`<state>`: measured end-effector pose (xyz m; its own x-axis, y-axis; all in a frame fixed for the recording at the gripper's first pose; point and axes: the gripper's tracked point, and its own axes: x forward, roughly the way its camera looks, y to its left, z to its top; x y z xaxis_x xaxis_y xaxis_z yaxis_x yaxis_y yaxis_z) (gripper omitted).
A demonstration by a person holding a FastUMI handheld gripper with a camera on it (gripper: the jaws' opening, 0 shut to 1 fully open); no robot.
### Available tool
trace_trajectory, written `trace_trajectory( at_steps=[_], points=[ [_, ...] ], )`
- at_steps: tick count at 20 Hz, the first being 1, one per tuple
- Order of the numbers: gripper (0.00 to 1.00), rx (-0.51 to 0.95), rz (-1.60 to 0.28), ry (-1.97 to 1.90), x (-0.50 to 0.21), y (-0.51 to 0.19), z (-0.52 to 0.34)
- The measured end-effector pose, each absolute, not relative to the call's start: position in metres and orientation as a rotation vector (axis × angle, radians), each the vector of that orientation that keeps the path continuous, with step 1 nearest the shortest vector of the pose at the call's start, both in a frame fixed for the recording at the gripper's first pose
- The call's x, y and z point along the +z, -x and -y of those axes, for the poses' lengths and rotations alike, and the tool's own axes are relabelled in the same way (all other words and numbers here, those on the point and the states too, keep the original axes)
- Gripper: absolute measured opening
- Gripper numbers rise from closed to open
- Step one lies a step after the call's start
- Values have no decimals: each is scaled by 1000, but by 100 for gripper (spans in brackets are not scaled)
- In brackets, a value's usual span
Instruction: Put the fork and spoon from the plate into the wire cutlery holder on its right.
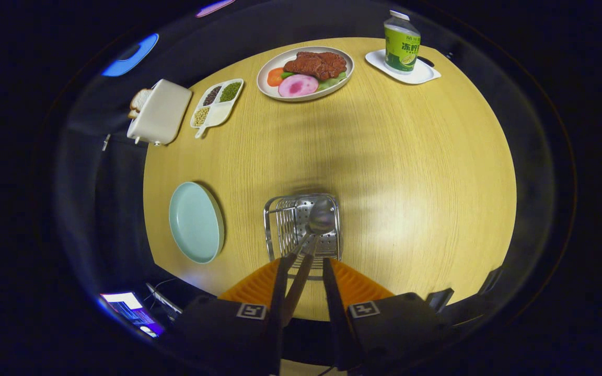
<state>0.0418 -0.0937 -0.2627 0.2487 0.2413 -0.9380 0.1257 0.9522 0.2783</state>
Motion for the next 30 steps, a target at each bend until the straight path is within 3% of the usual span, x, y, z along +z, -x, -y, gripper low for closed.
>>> trace_trajectory(
  at_steps=[3,5,14,21,30],
  points=[
    [90,87,-1240,-338,-238,-49,96],
    [100,84,-1161,-352,-215,-55,96],
    [99,86,-700,-436,-66,-90,94],
    [98,73,-176,-362,73,-83,108],
    [98,6,135,-176,126,-35,117]
  ],
)
